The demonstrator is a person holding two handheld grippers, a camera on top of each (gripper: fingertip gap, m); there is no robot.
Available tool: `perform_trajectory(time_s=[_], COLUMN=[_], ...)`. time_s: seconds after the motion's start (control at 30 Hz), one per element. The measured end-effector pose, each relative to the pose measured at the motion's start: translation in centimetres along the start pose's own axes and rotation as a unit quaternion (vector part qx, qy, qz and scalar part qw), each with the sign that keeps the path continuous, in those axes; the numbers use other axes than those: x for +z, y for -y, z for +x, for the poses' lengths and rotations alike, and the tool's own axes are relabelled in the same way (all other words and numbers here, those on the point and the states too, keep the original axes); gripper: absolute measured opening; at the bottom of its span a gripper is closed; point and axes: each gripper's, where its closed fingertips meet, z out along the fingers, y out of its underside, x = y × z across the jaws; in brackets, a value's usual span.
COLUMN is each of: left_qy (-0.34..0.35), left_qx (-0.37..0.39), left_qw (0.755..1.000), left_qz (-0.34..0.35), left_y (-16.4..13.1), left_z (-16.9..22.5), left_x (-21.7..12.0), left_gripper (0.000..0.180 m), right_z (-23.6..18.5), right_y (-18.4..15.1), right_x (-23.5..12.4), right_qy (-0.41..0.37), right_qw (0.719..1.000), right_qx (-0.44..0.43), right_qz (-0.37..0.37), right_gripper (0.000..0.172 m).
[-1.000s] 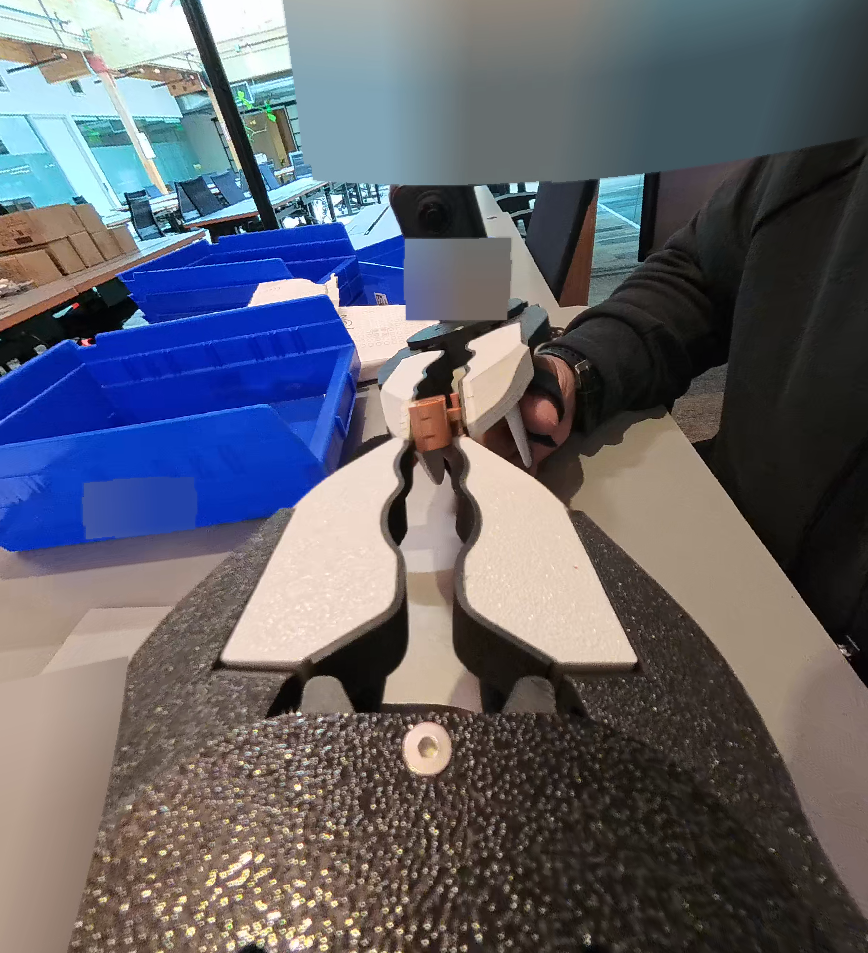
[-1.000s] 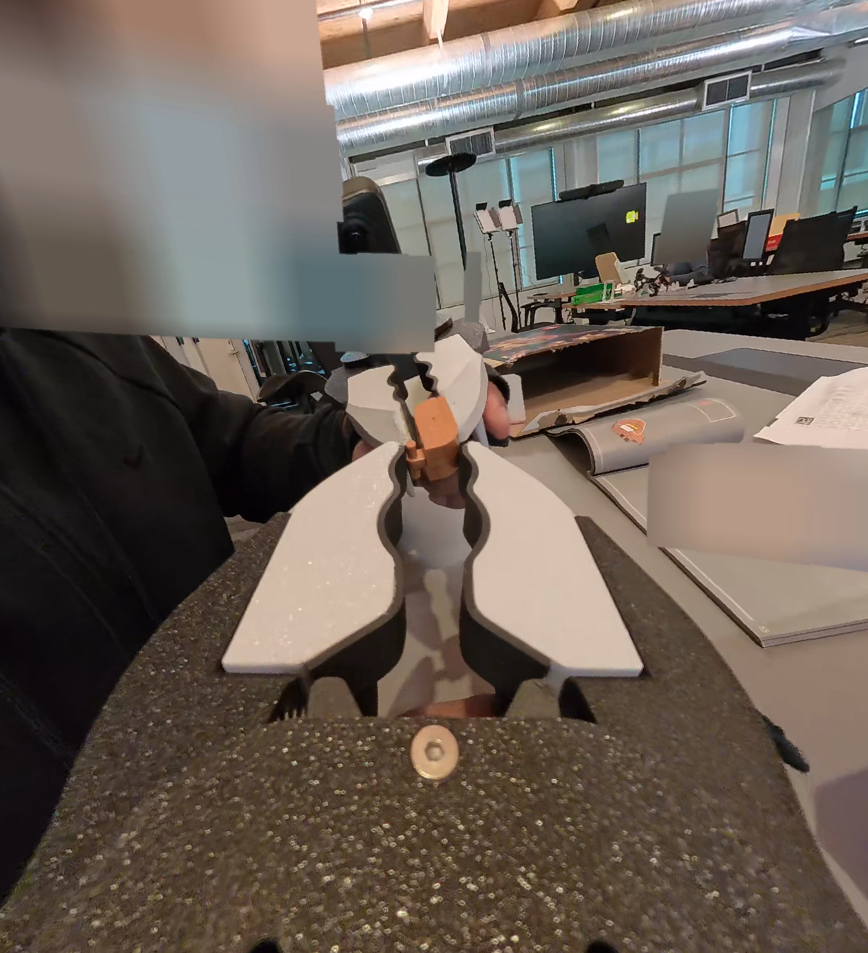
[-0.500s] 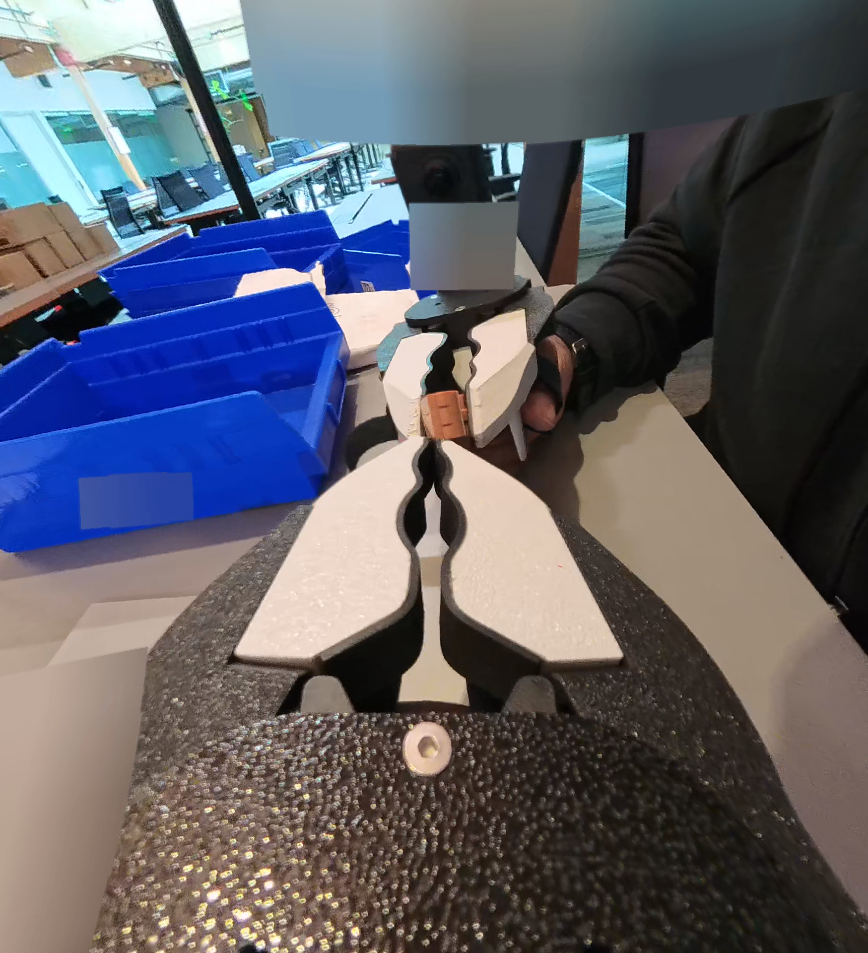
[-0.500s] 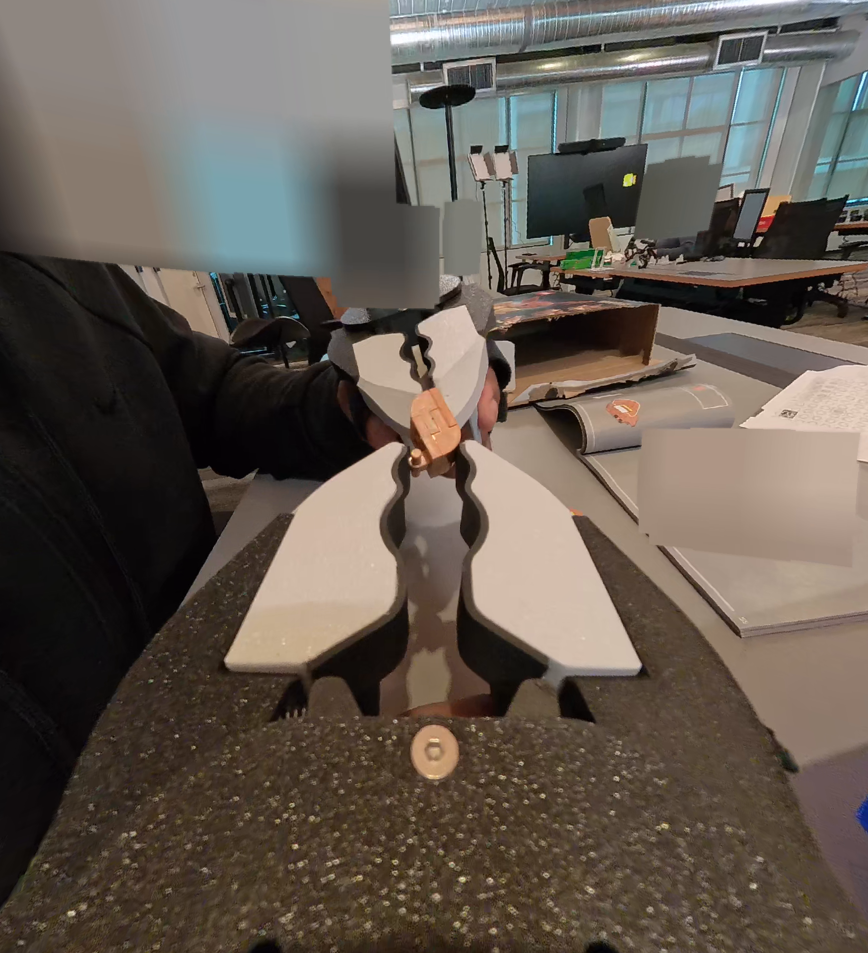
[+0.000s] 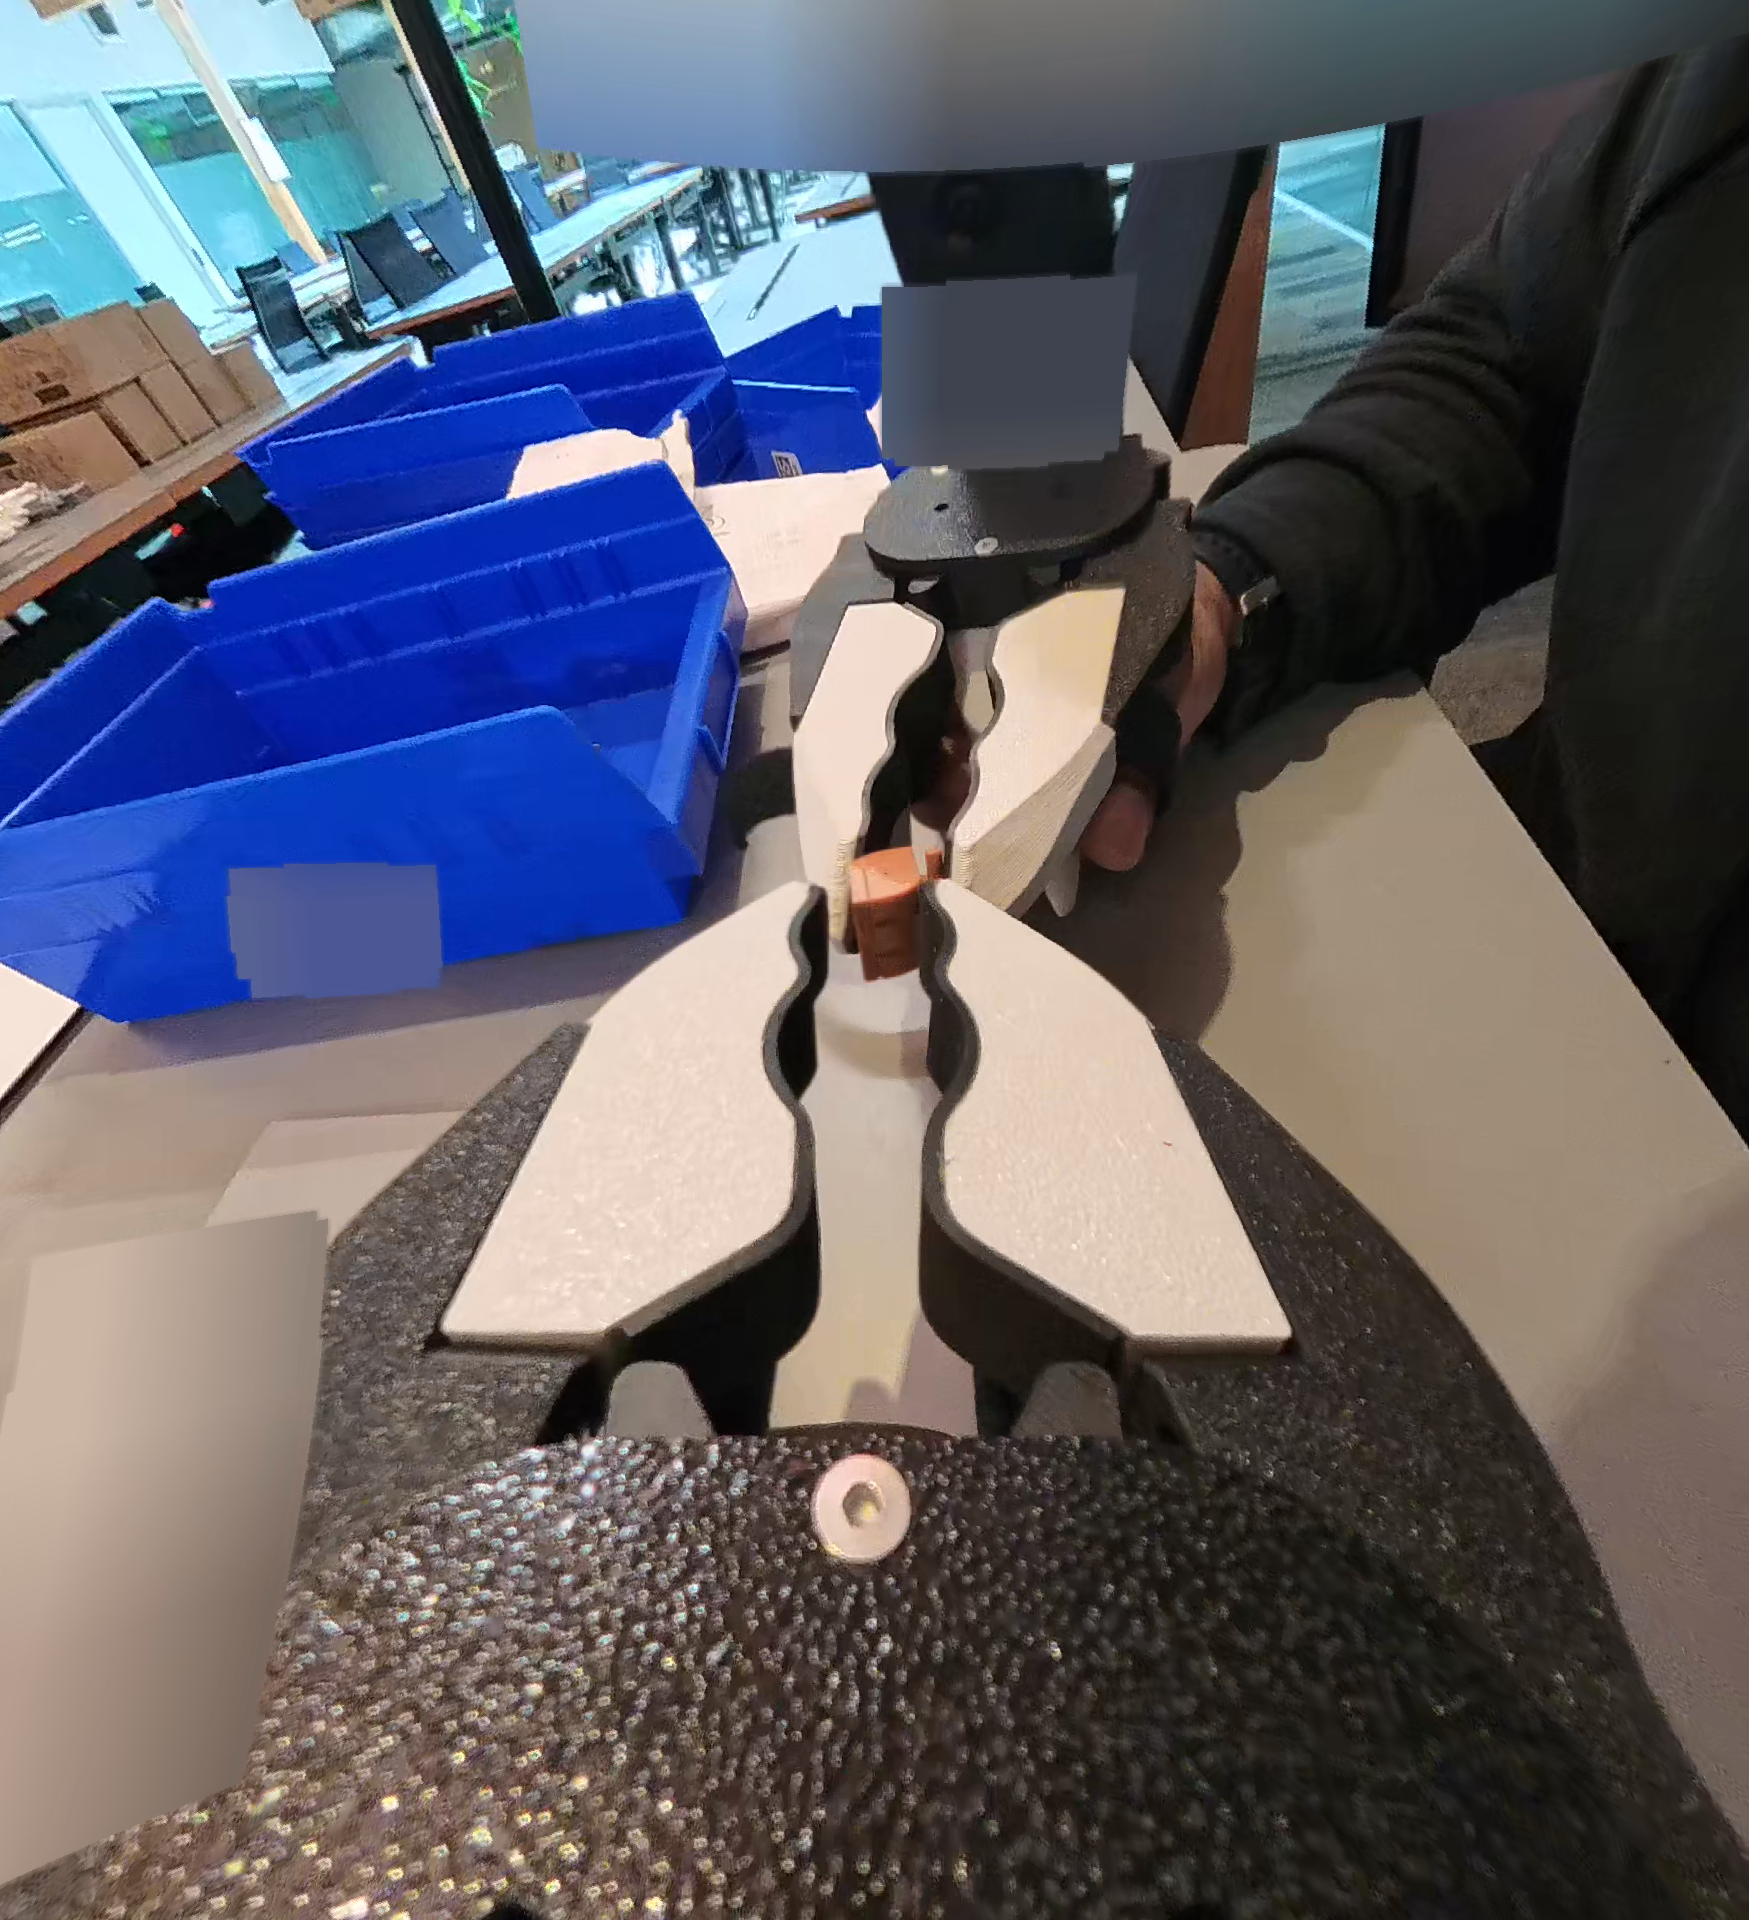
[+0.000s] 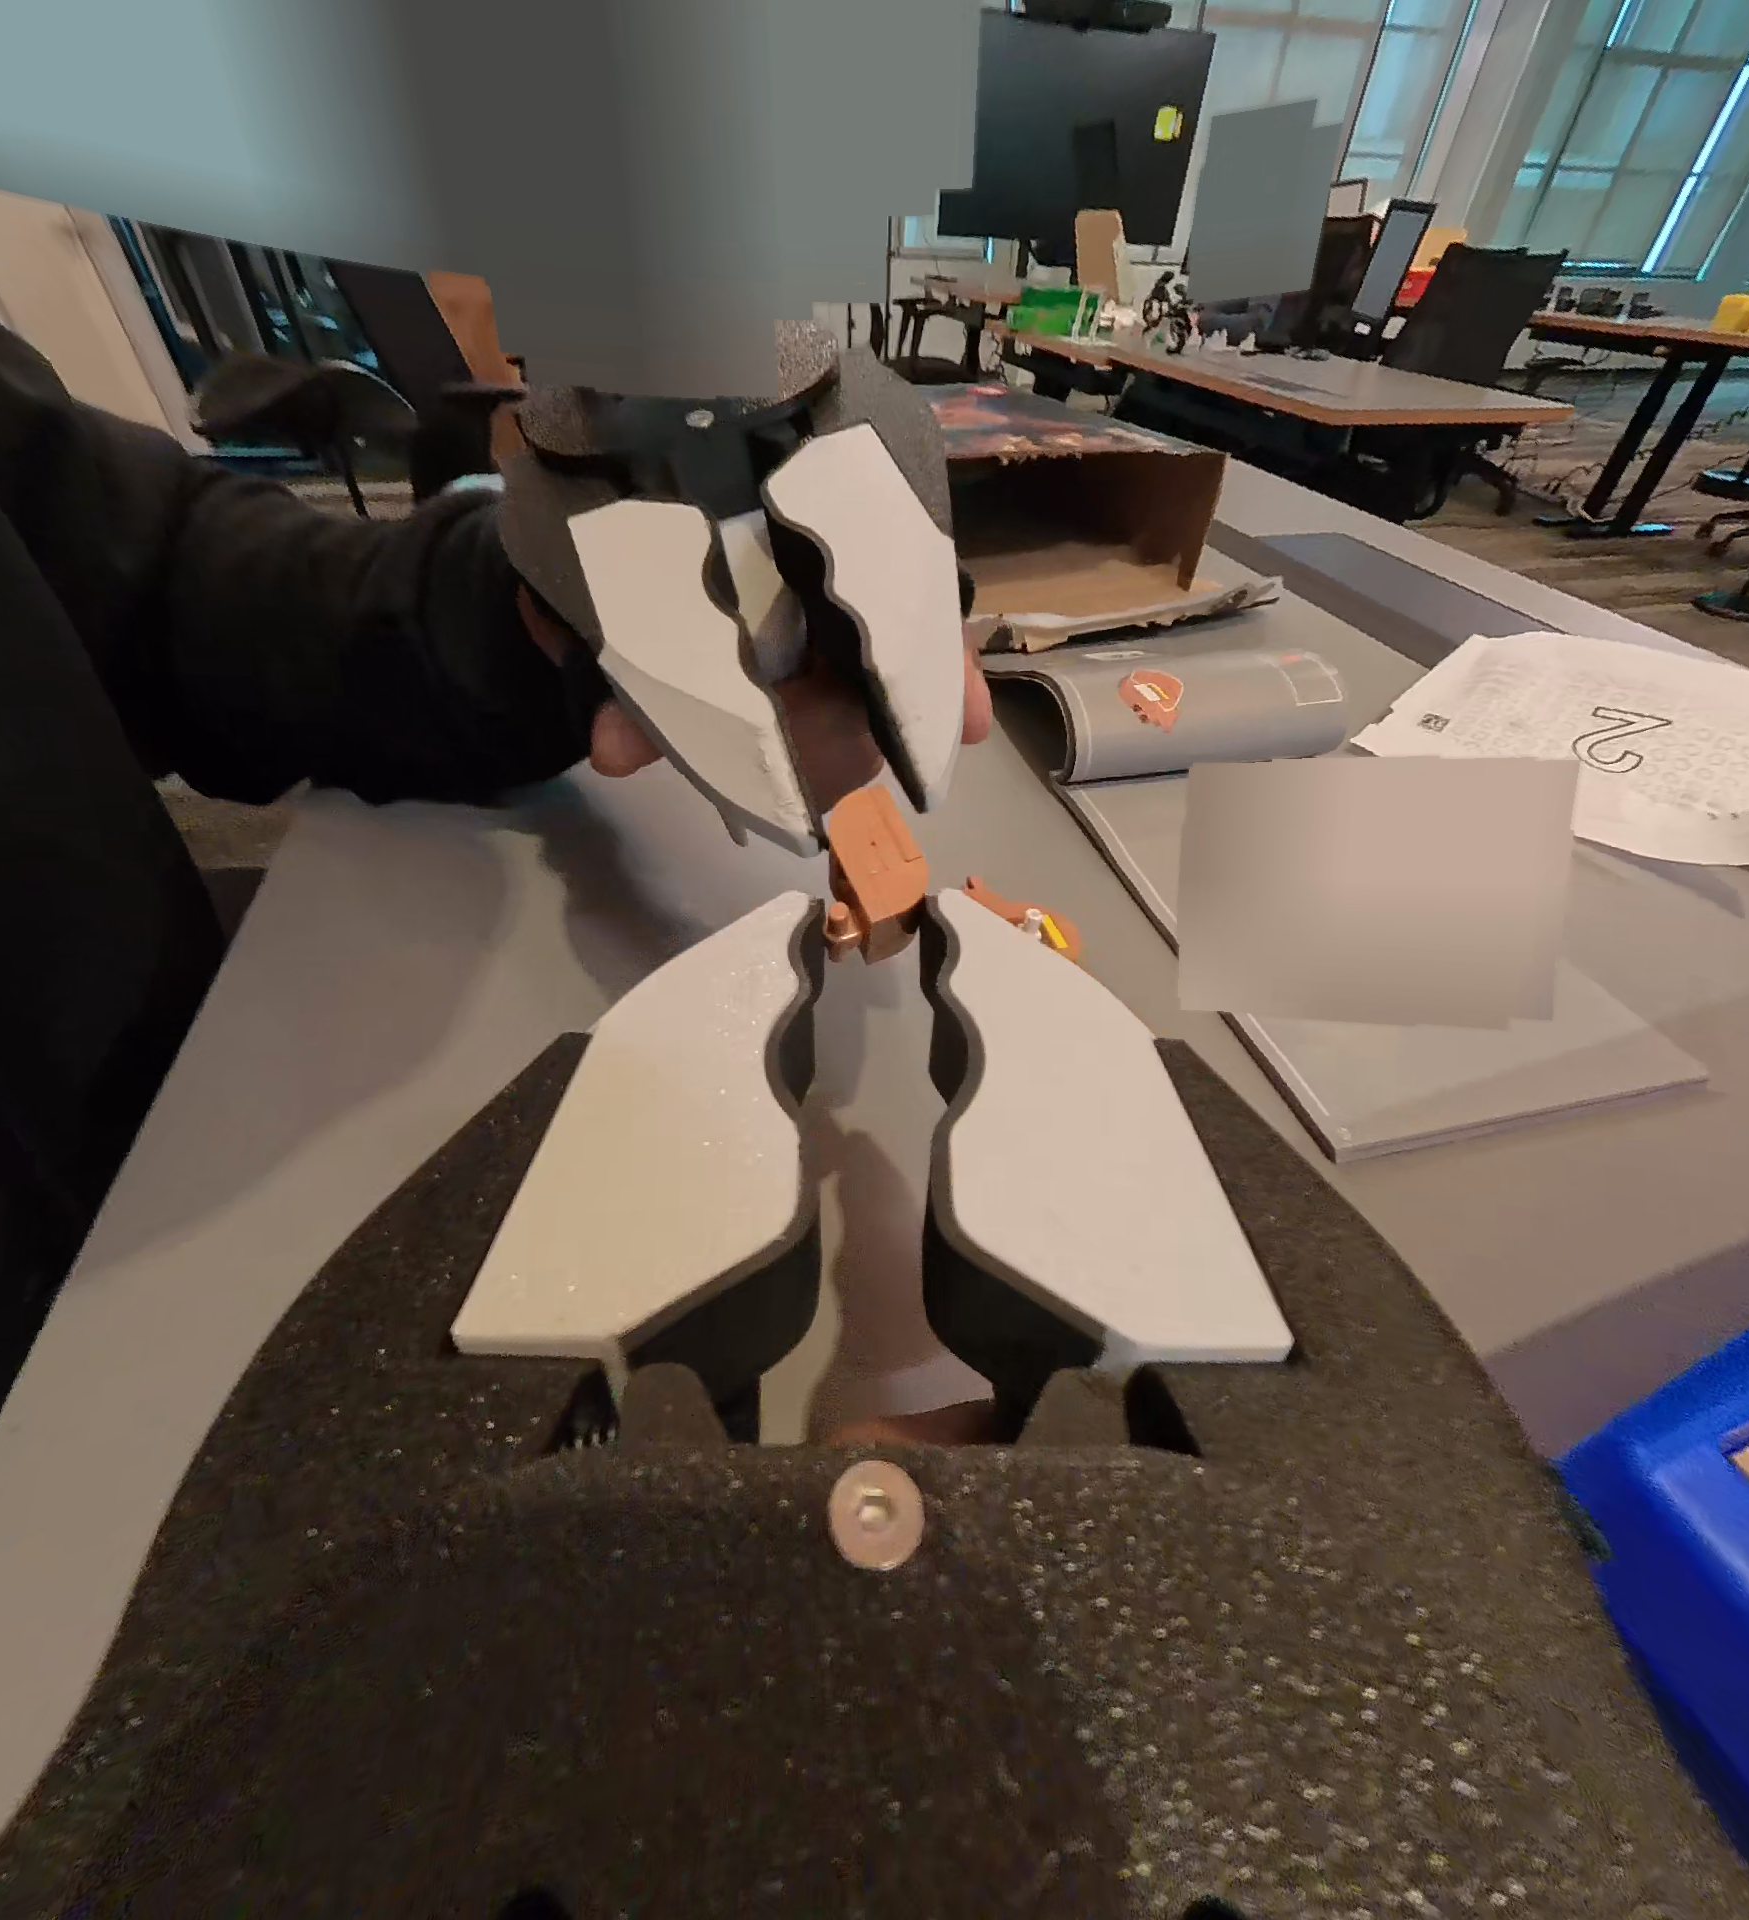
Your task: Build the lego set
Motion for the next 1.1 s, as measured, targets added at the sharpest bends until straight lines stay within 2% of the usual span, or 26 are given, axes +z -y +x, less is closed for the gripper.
perform_trajectory(time_s=[0.4, 0.53, 0.57, 0.67, 0.77, 0.83, 0.93, 1.1], left_qy=[-0.017, -0.013, -0.007, 0.014, 0.008, -0.007, -0.023, -0.036], left_qx=[-0.035, -0.087, -0.113, -0.246, -0.380, -0.436, -0.480, -0.497], left_qw=[0.999, 0.996, 0.993, 0.967, 0.920, 0.893, 0.870, 0.861], left_qz=[0.005, 0.033, 0.039, 0.067, 0.098, 0.108, 0.109, 0.102], left_y=[-0.6, -0.2, -0.2, -0.6, -1.6, -2.2, -2.7, -2.8], left_z=[0.6, 0.2, -0.2, -1.8, -2.4, -1.9, -1.0, 0.2], left_x=[-0.2, -0.7, -0.9, -2.1, -3.2, -3.5, -3.6, -3.9], left_gripper=[0.012, 0.012, 0.012, 0.012, 0.012, 0.011, 0.012, 0.011], right_z=[-0.4, -0.1, 0.1, 0.7, 0.9, 0.7, -0.1, -1.5], right_y=[-0.3, 0.4, 0.6, 0.8, 0.6, 0.4, 0.1, -0.2], right_x=[0.6, 0.7, 0.7, 0.5, 0.8, 1.3, 2.3, 3.5], right_qy=[-0.010, -0.028, -0.039, -0.073, -0.092, -0.092, -0.081, -0.060], right_qw=[0.999, 0.998, 0.997, 0.987, 0.973, 0.965, 0.954, 0.947], right_qx=[-0.032, -0.056, -0.074, -0.145, -0.210, -0.244, -0.286, -0.311], right_qz=[-0.022, -0.008, -0.004, -0.002, -0.019, -0.031, -0.047, -0.057], right_gripper=[0.017, 0.018, 0.024, 0.035, 0.038, 0.038, 0.038, 0.026])
